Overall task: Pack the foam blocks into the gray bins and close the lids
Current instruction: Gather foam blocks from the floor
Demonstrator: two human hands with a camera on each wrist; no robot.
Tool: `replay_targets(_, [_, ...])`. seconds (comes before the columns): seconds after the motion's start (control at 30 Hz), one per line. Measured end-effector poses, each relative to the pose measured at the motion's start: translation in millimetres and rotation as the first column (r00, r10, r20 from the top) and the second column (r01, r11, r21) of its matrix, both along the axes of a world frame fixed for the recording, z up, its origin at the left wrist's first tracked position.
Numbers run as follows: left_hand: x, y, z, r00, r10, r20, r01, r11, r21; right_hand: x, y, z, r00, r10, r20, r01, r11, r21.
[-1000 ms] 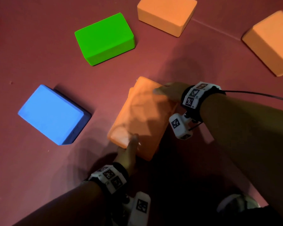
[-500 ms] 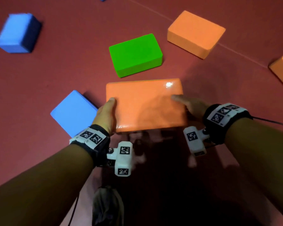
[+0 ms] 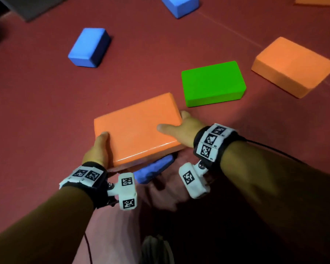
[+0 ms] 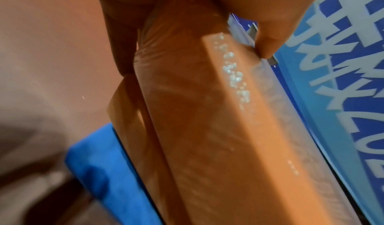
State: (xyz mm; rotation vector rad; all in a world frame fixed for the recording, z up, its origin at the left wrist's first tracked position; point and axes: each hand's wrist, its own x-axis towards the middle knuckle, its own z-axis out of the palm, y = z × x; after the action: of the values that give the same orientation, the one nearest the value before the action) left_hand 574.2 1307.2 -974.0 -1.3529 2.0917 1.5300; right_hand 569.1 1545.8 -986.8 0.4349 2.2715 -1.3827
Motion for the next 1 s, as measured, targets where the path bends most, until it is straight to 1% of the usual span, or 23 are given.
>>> replay_targets(0.07, [0.1,-11.6,-4.2,0.999,-0.032,0.045,0.034,0.998,-0.052,-15.9,-18.1,-5.5,0.997,0.079,0.016,-0.079,0.996,0.031])
replay_targets(0.17, [-3.0,-17.5,-16.2,0.989,-0.116,0.095,0.127,0.985,-0.12,-37.9,-24.2,-13.1,0.994,0.107,0.038,-0.109,0.992,0.059])
replay_targets(0.23, [-5.8,-22.5,-21.8,0.981,-0.147,0.126,0.164,0.977,-0.137,-49.4,-27.4,-11.9,0.976,0.191,0.106,-0.208,0.96,0.19])
replay_targets(0.27, [-7.0,-23.0,-21.6,0.978,-0.159,0.134,0.176,0.976,-0.125,-53.8,-28.0,-9.1,0.961,0.222,0.164,-0.262,0.922,0.284])
replay_targets(0.3, [-7.9,-24.9,-23.6,0.974,-0.175,0.146,0.193,0.974,-0.117,-57.4,-28.9,-3.7,0.945,0.242,0.22,-0.308,0.886,0.346])
replay_targets(0.37, [-8.2,-26.7,-23.1,0.943,-0.264,0.2,0.291,0.95,-0.116,-66.5,-31.4,9.4,0.892,0.308,0.329,-0.43,0.804,0.412])
replay_targets(0.43, [-11.8,-26.6,-10.2,0.899,-0.36,0.249,0.394,0.914,-0.102,-73.0,-36.7,25.8,0.822,0.4,0.406,-0.566,0.658,0.497])
replay_targets(0.47, [-14.0,-27.7,-3.7,0.877,-0.399,0.266,0.432,0.899,-0.076,-74.1,-39.5,30.7,0.797,0.43,0.424,-0.603,0.598,0.528])
replay_targets(0.5, [-17.6,-29.8,1.0,0.859,-0.422,0.289,0.449,0.893,-0.03,-74.0,-44.2,38.8,0.78,0.437,0.448,-0.625,0.563,0.54])
replay_targets(0.53, [-20.5,-31.0,6.0,0.84,-0.447,0.308,0.469,0.883,0.004,-71.8,-47.8,44.8,0.778,0.42,0.466,-0.627,0.548,0.553])
replay_targets(0.6, [-25.9,-38.3,15.4,0.794,-0.484,0.367,0.483,0.87,0.104,-72.8,-56.9,52.2,0.762,0.436,0.479,-0.647,0.486,0.587])
replay_targets(0.63, [-27.5,-39.2,20.3,0.77,-0.504,0.391,0.488,0.86,0.148,-73.0,-58.7,54.9,0.733,0.462,0.499,-0.679,0.448,0.582])
replay_targets(0.67, [-29.8,-39.6,18.8,0.736,-0.548,0.398,0.527,0.832,0.173,-74.1,-58.3,58.1,0.724,0.459,0.516,-0.689,0.435,0.58])
replay_targets(0.7, [-32.5,-40.6,17.5,0.696,-0.594,0.404,0.574,0.798,0.184,-75.6,-57.2,60.4,0.729,0.447,0.519,-0.684,0.436,0.585])
replay_targets(0.73, [-32.8,-42.0,13.8,0.662,-0.63,0.405,0.622,0.764,0.171,-78.0,-53.8,53.8,0.744,0.436,0.506,-0.668,0.466,0.58])
replay_targets(0.77, [-33.7,-43.2,10.5,0.65,-0.632,0.422,0.637,0.756,0.151,-80.5,-51.7,48.9,0.736,0.447,0.509,-0.677,0.467,0.568])
replay_targets(0.8, [-31.6,-45.2,6.1,0.657,-0.619,0.43,0.631,0.764,0.136,-82.4,-48.9,40.5,0.711,0.457,0.535,-0.703,0.441,0.557])
replay_targets(0.83, [-29.3,-46.2,2.5,0.665,-0.608,0.435,0.623,0.772,0.127,-82.9,-46.2,33.5,0.719,0.441,0.537,-0.695,0.459,0.554])
replay_targets(0.9, [-23.6,-46.5,-0.5,0.678,-0.608,0.414,0.638,0.766,0.079,-80.4,-45.5,29.6,0.737,0.413,0.535,-0.673,0.525,0.521])
replay_targets(0.93, [-23.9,-46.5,-2.2,0.688,-0.608,0.395,0.647,0.761,0.044,-81.5,-45.2,29.8,0.752,0.417,0.51,-0.654,0.567,0.501])
replay_targets(1.0, [-21.8,-48.6,-3.0,0.718,-0.584,0.379,0.618,0.785,0.039,-76.7,-44.4,25.3,0.806,0.377,0.456,-0.574,0.684,0.449])
